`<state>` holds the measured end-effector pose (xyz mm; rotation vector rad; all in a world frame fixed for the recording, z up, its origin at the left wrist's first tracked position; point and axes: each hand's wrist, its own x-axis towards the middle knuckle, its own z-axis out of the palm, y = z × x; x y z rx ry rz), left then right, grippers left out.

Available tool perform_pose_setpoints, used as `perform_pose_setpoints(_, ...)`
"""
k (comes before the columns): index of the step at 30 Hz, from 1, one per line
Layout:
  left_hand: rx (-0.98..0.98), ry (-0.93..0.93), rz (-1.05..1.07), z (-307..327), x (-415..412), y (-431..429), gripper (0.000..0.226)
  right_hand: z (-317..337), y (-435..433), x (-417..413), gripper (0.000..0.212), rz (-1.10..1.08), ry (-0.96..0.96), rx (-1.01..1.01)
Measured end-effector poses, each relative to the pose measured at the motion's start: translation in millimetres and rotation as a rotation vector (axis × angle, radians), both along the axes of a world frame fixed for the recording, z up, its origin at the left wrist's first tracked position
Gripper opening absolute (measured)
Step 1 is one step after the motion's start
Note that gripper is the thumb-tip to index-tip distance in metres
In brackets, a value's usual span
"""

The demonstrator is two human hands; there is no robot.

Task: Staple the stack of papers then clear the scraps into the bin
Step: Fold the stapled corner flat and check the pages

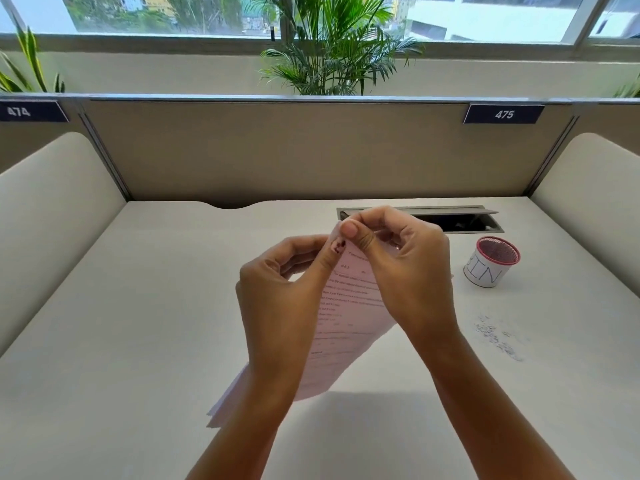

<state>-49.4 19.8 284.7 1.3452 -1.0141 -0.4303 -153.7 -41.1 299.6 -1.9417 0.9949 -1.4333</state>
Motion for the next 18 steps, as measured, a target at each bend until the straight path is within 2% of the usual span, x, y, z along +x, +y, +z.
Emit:
perform_pose_setpoints(4,0.006,0.012,0.024,-0.3,2.5,-1.5,0.024,-2.4,-3.6,-5.1,0.018,-0.006,0.087,-0.056)
perform_pose_setpoints(10,0.003,0.093,0.056,-4.4,12.8,-3.1,0.017,-11.9,-13.6,-29.2,0.007,0.102,0.162,-0.044)
perform_pose_setpoints(13,-0.032,0.130,0.096,-5.2,22.0,-5.6,0.020,-25.1,-19.2,-46.6,0.013,0.096,0.198,0.002)
perform_pose_setpoints(16,-0.068,0.148,0.139,-6.0,31.1,-8.0,0.017,-38.6,-26.4,-64.9,0.019,0.053,0.158,0.065)
perform_pose_setpoints(18,-0.090,0.183,0.163,-7.3,36.5,-9.0,0.020,-46.6,-29.3,-74.2,0.018,0.066,0.020,0.157)
